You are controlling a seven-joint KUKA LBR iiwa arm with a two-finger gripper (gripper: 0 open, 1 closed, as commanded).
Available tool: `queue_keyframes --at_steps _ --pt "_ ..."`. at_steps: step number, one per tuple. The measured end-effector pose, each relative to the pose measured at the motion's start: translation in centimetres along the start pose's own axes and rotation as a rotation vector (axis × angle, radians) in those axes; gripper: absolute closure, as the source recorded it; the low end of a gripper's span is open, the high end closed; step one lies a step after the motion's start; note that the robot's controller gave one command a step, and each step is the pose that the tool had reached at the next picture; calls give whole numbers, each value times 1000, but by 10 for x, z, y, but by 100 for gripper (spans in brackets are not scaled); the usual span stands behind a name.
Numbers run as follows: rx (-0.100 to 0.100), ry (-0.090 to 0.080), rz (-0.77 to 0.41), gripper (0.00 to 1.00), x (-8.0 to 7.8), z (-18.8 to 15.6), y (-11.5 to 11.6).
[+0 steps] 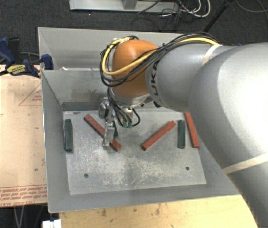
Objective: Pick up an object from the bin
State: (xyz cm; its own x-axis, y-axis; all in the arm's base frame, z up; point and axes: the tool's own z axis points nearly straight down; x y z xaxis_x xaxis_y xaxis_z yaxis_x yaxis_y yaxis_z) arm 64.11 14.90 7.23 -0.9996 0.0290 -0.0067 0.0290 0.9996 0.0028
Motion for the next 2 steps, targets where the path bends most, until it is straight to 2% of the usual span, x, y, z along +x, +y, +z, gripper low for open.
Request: queue_keyframes --at_steps 1,2 --pt "1 6 1 100 2 2 0" --pt "1 -4 -209 100 -1 -133 -23"
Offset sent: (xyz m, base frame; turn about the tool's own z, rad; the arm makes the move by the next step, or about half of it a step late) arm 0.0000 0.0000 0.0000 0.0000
